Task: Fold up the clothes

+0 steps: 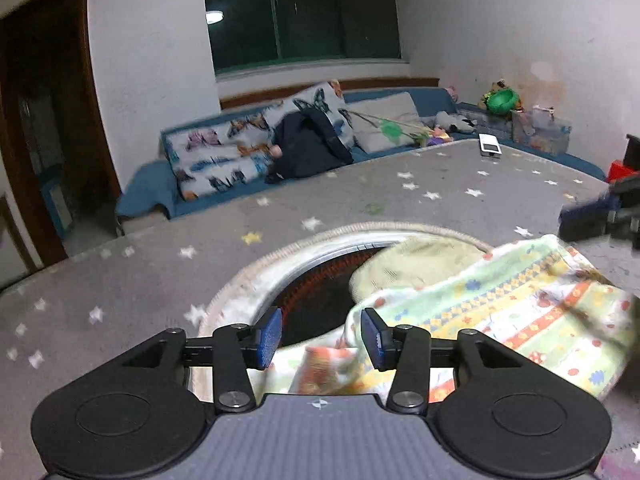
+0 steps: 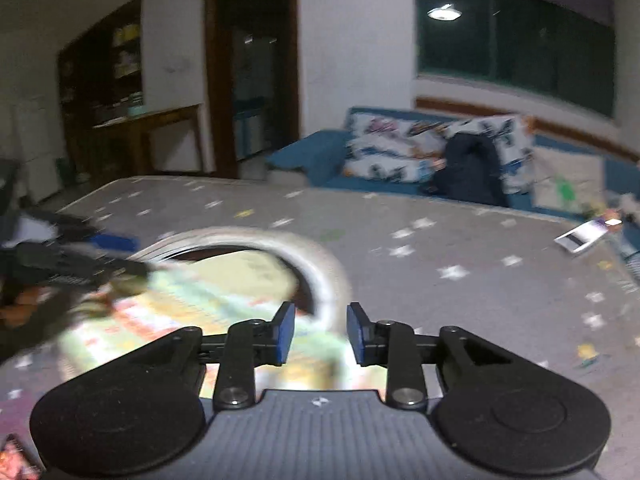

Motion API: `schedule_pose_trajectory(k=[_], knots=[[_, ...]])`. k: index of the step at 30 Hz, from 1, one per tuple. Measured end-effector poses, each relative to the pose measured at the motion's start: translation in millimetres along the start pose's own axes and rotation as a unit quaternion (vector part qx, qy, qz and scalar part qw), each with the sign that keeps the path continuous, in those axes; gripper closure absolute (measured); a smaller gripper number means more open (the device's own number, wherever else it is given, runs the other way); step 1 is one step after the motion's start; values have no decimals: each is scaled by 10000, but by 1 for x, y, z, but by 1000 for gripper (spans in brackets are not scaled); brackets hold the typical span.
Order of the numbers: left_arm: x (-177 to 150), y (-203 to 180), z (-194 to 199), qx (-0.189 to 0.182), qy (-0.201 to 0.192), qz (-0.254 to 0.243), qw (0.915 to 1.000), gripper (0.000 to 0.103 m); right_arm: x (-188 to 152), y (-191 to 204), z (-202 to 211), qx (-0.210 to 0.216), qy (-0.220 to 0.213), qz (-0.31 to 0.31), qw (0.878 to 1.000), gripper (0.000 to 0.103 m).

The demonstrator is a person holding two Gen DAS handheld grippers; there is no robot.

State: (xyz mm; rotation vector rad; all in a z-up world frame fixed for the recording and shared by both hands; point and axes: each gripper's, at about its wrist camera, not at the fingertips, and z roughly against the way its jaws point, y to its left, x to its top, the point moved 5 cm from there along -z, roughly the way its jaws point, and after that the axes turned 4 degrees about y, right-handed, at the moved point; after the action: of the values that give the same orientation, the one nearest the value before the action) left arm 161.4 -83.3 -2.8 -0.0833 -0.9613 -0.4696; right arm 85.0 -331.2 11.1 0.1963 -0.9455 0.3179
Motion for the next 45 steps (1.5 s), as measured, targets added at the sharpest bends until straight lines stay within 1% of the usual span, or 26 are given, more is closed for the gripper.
schedule_pose_trajectory(k=[1, 4, 5, 6, 7, 8, 10, 12, 15, 16, 17, 18, 20, 22, 25, 28, 31, 34, 37, 39, 42, 45], knots=[[2, 2, 1, 76, -42, 25, 10000, 56, -2, 6, -5, 116, 62, 16, 9999, 78], [3, 23, 6, 327, -96, 363, 9988, 58, -9, 11, -30, 203, 330, -86, 9992, 78], [2, 32, 7, 431, -73, 498, 9978, 67, -12, 7, -38, 190, 430, -188, 9987, 79], [-1, 40, 7, 496, -17, 633, 9968, 72, -14, 3, -45, 177, 530, -290, 9980, 79], [-3, 46, 9, 535, 35, 726, 9959, 80, -17, -1, -51, 163, 609, -393, 9972, 80], [-6, 52, 10, 571, 84, 815, 9950, 83, -17, -5, -50, 146, 587, -502, 9969, 85], [-9, 52, 14, 484, 69, 886, 9949, 84, -17, -14, -50, 99, 543, -712, 9959, 87], [-9, 42, 19, 221, -33, 874, 9959, 84, -15, -19, -47, -53, 497, -834, 9953, 86], [-5, 17, 22, -156, -197, 708, 9972, 84, -7, -16, -45, -89, 366, -798, 9961, 86], [-4, 9, 20, -263, -202, 654, 9973, 84, -4, -9, -45, -28, 324, -686, 9971, 86], [-2, 2, 17, -293, -203, 567, 9978, 84, 0, -2, -47, 37, 293, -583, 9979, 86], [-2, -3, 14, -287, -200, 459, 9983, 84, 2, 5, -51, 117, 308, -526, 9981, 86], [-1, -6, 6, -160, -122, 390, 9990, 84, 6, 18, -58, 268, 343, -416, 9982, 86], [-2, 1, -3, -101, -23, 517, 9986, 84, 7, 28, -69, 313, 430, -352, 9980, 86], [-11, 18, -21, 64, 320, 733, 9968, 84, 4, 32, -83, 241, 640, -373, 9970, 86], [-21, 29, -35, 169, 633, 890, 9939, 84, 3, 31, -81, 217, 647, -373, 9970, 86], [-26, 27, -30, 168, 606, 918, 9938, 83, 5, 31, -68, 185, 550, -378, 9976, 85], [-24, 20, -21, 162, 589, 853, 9945, 82, 5, 38, -54, 280, 449, -303, 9981, 82], [-21, 12, -8, 172, 525, 820, 9951, 80, 1, 50, -41, 411, 413, -181, 9981, 74], [-19, 7, 1, 134, 460, 842, 9953, 80, -3, 59, -33, 462, 379, -79, 9982, 64], [-19, -4, 16, 124, 387, 786, 9961, 80, -11, 71, -23, 510, 359, -5, 9981, 61], [-23, -15, 32, 98, 340, 769, 9964, 80, -17, 78, -17, 546, 345, -13, 9979, 60]])
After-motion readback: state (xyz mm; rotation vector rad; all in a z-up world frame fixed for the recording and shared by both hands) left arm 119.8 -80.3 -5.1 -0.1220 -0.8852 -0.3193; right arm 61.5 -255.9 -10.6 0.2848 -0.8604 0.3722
